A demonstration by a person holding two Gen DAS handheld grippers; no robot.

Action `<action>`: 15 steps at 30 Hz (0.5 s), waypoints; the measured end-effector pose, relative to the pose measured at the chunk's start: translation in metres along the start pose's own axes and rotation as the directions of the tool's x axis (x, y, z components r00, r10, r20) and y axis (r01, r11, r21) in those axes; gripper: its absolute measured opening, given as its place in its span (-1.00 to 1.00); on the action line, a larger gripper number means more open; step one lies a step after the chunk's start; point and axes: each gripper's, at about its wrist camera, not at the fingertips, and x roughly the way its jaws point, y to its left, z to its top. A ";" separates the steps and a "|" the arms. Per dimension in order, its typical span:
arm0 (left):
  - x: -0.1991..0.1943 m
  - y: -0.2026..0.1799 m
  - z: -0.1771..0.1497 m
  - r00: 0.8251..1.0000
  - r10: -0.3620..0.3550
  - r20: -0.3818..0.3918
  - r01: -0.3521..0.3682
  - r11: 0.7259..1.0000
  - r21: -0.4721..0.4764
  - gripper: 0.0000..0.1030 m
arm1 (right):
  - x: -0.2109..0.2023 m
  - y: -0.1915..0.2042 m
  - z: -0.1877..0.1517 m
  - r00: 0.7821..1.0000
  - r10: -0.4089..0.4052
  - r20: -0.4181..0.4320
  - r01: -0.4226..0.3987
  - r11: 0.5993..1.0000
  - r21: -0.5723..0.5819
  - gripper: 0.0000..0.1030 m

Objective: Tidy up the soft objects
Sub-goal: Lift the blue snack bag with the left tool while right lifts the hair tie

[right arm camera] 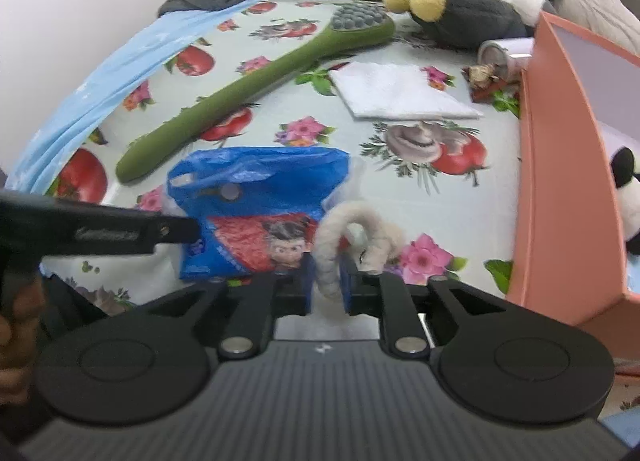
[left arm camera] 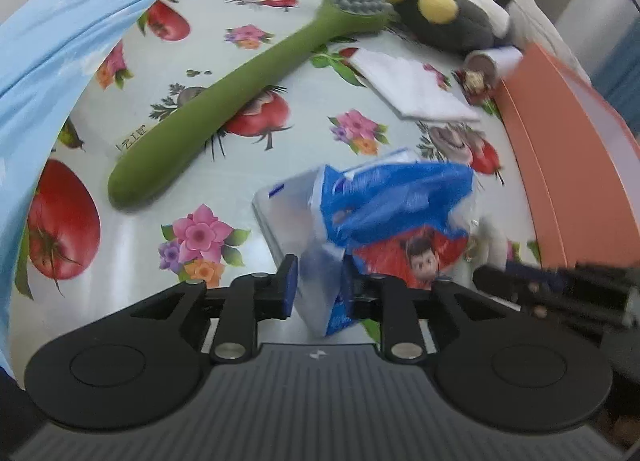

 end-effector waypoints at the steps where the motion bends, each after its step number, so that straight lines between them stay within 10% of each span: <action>1: -0.002 0.001 0.000 1.000 -0.014 0.000 0.014 1.000 0.009 -0.26 | -0.001 -0.002 0.000 1.000 -0.003 0.002 0.002 1.000 0.015 -0.21; 5: -0.013 0.000 0.002 0.999 -0.031 0.034 0.028 0.997 0.075 0.04 | -0.003 -0.011 0.005 0.999 -0.037 0.037 0.033 0.994 0.105 0.26; 15: -0.025 -0.026 0.025 0.988 -0.041 0.148 -0.021 0.920 0.392 0.23 | 0.037 -0.014 0.008 0.997 -0.071 -0.038 0.077 0.979 0.191 0.26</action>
